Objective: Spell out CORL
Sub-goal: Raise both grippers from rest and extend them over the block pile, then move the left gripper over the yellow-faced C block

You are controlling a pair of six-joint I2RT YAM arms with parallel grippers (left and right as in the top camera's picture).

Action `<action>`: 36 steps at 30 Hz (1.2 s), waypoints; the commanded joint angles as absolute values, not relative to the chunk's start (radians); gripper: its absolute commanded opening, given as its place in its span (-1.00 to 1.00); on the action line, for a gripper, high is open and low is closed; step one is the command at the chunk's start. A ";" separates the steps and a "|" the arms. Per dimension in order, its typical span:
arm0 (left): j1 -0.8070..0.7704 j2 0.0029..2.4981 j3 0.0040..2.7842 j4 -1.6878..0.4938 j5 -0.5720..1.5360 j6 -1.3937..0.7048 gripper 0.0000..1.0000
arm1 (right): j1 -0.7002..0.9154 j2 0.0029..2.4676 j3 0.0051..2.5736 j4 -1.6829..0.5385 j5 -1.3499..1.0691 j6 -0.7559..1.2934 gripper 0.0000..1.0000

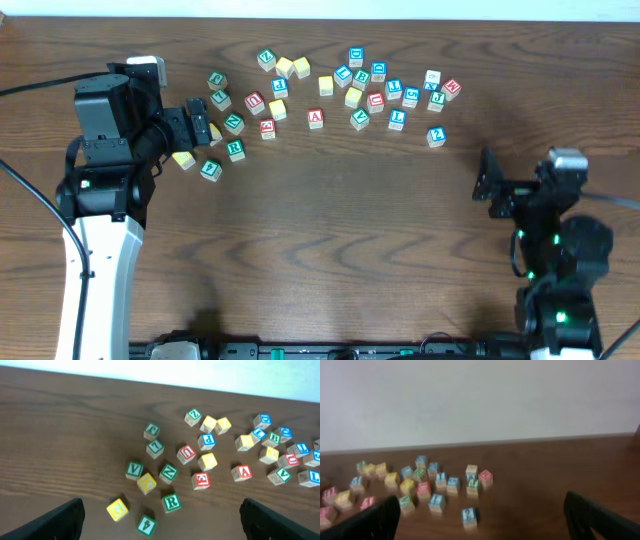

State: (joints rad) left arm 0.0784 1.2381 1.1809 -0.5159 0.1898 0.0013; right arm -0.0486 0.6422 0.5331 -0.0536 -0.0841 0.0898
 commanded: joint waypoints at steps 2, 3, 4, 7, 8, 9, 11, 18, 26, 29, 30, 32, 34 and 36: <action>0.082 1.238 1.210 -0.548 0.202 0.015 0.95 | -0.054 0.817 0.721 -0.128 -0.137 0.088 0.99; 0.082 1.238 1.210 -0.551 0.202 0.015 0.96 | -0.054 0.850 0.757 -0.153 -0.146 0.088 0.99; 0.082 1.238 1.210 -0.553 0.202 0.015 0.95 | -0.054 0.884 0.791 -0.179 -0.155 0.088 0.99; 0.082 1.238 1.210 -0.552 0.202 0.015 0.95 | -0.054 1.000 0.913 -0.287 -0.179 0.088 0.98; 0.082 1.238 1.210 -0.549 0.202 0.014 0.95 | -0.054 1.032 0.949 -0.322 -0.185 0.086 0.98; 0.082 1.238 1.210 -0.548 0.202 0.014 0.96 | -0.054 1.071 0.994 -0.367 -0.199 0.072 0.98; 0.082 1.239 1.210 -0.548 0.196 -0.002 0.95 | -0.054 1.135 1.070 -0.441 -0.221 0.050 0.98; 0.082 1.278 1.276 -0.604 0.194 -0.020 0.95 | -0.054 1.328 1.327 -0.687 -0.257 0.019 0.99; 0.070 1.493 1.601 -0.877 0.194 0.001 0.95 | -0.054 1.523 1.620 -0.949 -0.300 -0.006 0.99; 0.046 1.589 1.728 -0.970 0.194 0.007 0.95 | -0.054 1.590 1.705 -1.020 -0.326 -0.006 0.98; 0.036 1.618 1.761 -0.994 0.193 0.007 0.95 | -0.054 1.610 1.725 -1.037 -0.339 -0.006 0.98; 0.010 1.672 1.816 -1.028 0.191 0.006 0.95 | -0.053 1.642 1.749 -1.052 -0.375 -0.006 0.98; -0.019 1.711 1.839 -1.036 0.191 0.002 0.95 | -0.053 1.658 1.747 -1.039 -0.381 -0.005 0.99; -0.051 1.739 1.839 -1.029 0.191 0.003 0.95 | -0.053 1.672 1.747 -1.026 -0.373 -0.006 0.99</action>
